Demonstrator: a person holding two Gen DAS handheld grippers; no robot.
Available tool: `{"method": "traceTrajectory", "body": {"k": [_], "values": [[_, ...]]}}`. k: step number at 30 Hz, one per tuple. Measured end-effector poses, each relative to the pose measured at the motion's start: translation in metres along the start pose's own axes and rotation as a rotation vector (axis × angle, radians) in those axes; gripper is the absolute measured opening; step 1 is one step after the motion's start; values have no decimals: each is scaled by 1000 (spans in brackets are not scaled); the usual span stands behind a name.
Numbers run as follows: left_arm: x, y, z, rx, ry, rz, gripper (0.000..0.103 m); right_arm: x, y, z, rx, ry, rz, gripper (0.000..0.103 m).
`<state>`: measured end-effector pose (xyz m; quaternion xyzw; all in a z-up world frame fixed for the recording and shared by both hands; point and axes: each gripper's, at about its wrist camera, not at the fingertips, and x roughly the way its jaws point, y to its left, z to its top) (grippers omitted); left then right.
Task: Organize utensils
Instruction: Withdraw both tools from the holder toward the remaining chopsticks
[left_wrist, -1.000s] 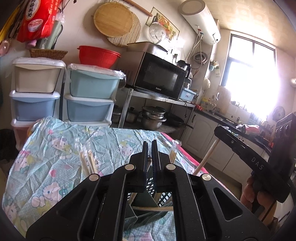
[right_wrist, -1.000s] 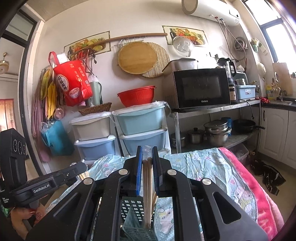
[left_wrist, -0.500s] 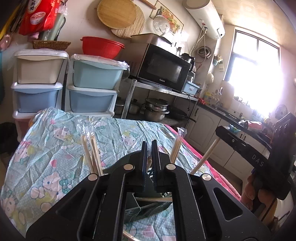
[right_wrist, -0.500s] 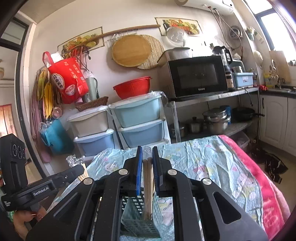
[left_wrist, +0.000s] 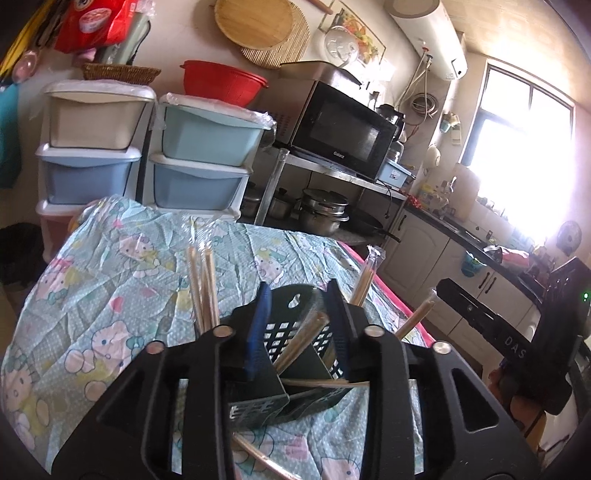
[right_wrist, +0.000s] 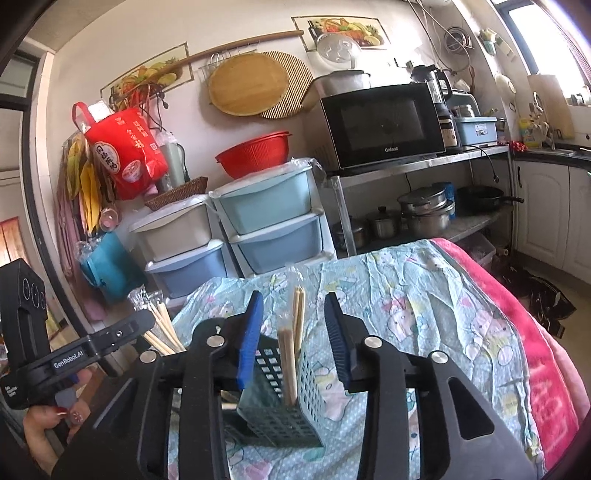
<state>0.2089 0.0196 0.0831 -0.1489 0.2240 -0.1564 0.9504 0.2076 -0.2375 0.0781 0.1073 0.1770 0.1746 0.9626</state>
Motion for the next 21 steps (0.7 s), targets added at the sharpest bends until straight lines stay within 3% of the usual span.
{"method": "traceTrajectory", "body": {"k": [11, 18, 21], "values": [[-17, 1, -5, -10, -10, 9, 63, -15, -2, -9, 3, 36, -7, 56], [-32, -4, -10, -3, -25, 4, 85, -28, -4, -15, -2, 42, -16, 62], [-37, -5, -12, 4, -29, 9, 90, -35, -4, -16, -6, 32, -25, 65]]}}
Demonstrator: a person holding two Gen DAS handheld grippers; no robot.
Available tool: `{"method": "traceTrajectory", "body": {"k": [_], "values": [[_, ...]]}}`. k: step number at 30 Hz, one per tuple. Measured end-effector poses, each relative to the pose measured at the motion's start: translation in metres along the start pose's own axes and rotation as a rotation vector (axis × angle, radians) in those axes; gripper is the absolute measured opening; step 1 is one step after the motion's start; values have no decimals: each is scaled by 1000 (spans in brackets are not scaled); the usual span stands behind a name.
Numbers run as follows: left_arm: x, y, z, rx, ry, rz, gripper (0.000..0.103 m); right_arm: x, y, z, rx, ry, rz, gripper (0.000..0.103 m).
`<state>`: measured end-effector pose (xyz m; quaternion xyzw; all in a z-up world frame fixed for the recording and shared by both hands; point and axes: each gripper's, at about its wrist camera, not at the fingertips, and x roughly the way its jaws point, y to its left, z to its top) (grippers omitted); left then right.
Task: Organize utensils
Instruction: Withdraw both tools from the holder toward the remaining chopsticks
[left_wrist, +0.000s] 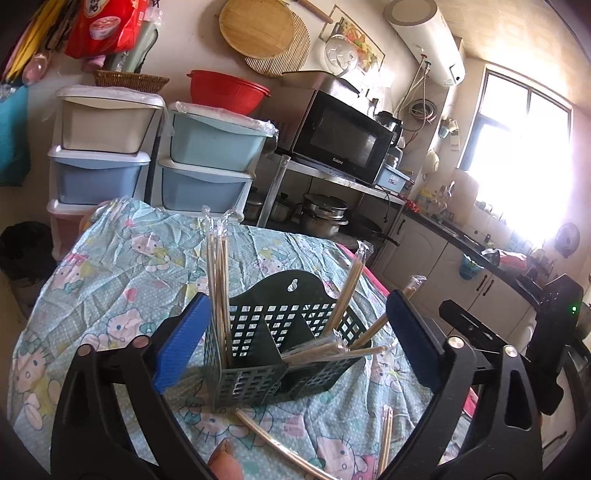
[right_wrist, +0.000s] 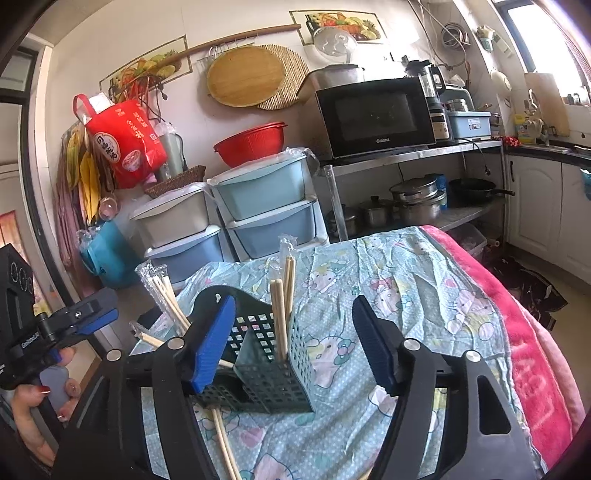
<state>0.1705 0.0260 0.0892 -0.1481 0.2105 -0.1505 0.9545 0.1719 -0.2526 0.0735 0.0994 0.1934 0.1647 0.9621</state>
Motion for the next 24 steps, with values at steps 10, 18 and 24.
{"method": "traceTrajectory", "body": {"k": [10, 18, 24], "values": [[-11, -2, -10, 17, 1, 14, 92, -16, -1, -8, -8, -2, -1, 70], [-12, 3, -24, 7, 34, 24, 92, -20, -2, -20, -19, 26, -12, 71], [-9, 7, -35, 0, 62, 40, 92, -18, -6, -32, -20, 65, -23, 71]]}}
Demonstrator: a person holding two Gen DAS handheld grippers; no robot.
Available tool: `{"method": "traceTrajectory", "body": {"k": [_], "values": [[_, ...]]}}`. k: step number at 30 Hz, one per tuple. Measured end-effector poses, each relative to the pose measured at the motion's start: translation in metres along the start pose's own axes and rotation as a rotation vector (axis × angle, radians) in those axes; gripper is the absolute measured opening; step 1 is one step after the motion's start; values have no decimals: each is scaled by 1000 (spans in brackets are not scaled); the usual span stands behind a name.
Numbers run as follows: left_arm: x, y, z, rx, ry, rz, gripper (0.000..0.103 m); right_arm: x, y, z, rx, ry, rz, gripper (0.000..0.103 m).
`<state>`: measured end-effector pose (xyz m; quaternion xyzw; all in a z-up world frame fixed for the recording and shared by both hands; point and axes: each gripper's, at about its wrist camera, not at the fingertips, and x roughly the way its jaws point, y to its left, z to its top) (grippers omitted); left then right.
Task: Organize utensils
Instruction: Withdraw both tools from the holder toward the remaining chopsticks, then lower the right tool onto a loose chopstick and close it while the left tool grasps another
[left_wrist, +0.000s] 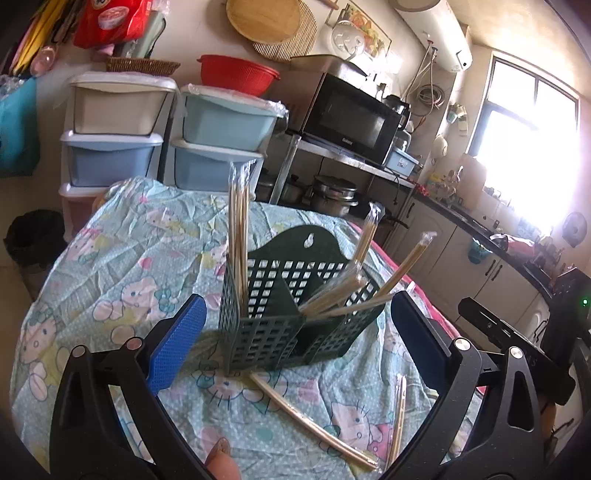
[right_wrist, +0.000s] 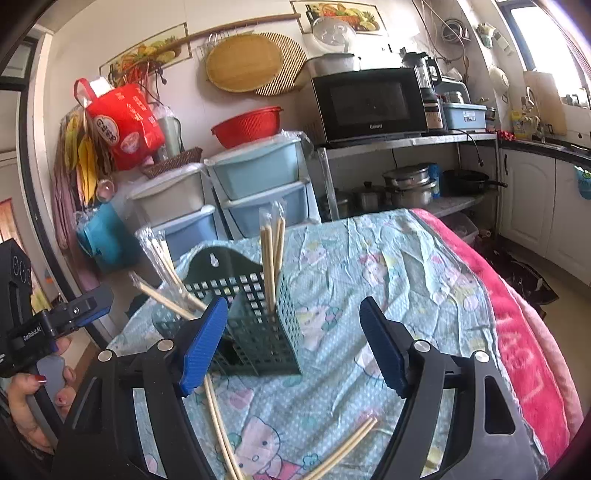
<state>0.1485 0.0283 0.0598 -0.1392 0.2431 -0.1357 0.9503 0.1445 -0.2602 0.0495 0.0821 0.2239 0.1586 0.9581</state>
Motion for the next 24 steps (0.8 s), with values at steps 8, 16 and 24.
{"method": "traceTrajectory", "body": {"k": [8, 16, 24], "values": [[9, 4, -14, -1, 44, 10, 92, 7, 2, -17, -6, 61, 8, 72], [19, 8, -30, -3, 96, 27, 92, 10, 3, -30, -19, 111, 7, 74], [34, 12, -48, -7, 168, 42, 92, 18, -2, -48, -20, 188, -3, 74]]}}
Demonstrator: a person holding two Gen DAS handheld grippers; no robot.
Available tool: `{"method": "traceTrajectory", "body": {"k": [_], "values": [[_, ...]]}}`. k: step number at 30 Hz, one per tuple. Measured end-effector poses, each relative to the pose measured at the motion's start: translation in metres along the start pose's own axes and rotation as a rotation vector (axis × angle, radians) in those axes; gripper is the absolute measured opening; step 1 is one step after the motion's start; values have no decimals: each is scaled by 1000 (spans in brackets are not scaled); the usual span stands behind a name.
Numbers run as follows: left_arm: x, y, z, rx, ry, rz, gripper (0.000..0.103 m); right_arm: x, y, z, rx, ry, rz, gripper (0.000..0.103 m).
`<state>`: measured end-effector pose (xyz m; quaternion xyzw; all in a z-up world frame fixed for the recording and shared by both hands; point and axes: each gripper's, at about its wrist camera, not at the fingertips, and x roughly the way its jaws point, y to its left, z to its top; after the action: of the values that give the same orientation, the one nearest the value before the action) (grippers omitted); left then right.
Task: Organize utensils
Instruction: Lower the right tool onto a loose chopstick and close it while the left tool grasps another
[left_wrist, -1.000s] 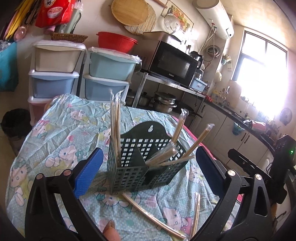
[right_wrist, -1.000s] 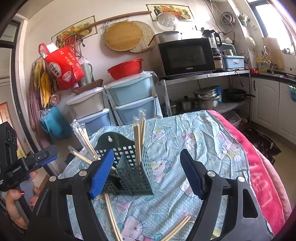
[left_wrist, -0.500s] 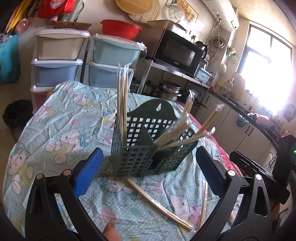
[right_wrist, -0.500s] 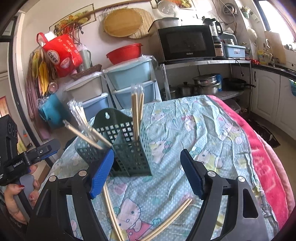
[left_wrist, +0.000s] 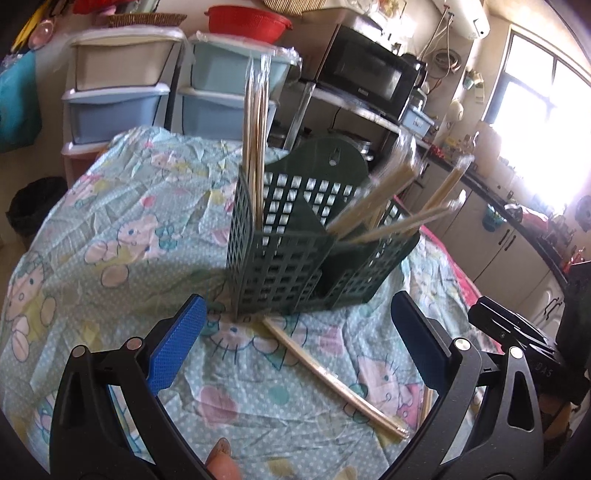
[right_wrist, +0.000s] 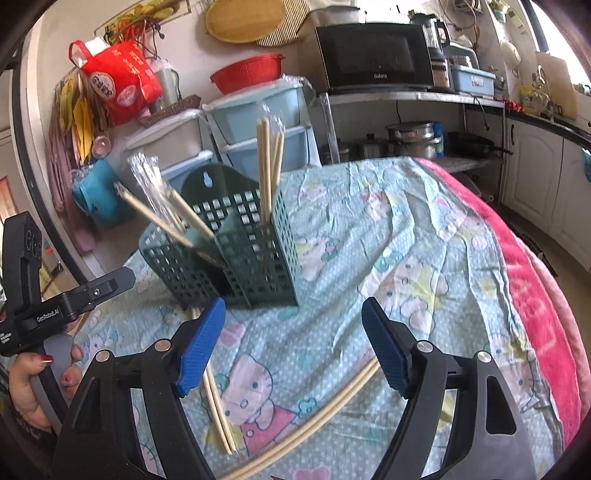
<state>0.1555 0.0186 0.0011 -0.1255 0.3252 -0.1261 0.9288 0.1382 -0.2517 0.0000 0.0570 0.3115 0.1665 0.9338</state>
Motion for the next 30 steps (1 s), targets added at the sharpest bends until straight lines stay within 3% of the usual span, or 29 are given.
{"method": "traceTrajectory", "body": {"k": [13, 16, 20, 26, 30], "values": [[44, 6, -22, -41, 167, -3, 92, 19, -12, -32, 10, 143, -37, 74], [59, 9, -24, -68, 206, 12, 76, 22, -16, -36, 14, 161, -45, 74], [76, 15, -23, -104, 255, 61, 69, 26, -22, -38, 30, 184, -58, 74], [87, 16, -17, -109, 257, 130, 63, 37, -39, -37, 102, 229, -67, 73], [90, 19, -16, -108, 238, 177, 51, 49, -50, -34, 137, 258, -60, 65]]}}
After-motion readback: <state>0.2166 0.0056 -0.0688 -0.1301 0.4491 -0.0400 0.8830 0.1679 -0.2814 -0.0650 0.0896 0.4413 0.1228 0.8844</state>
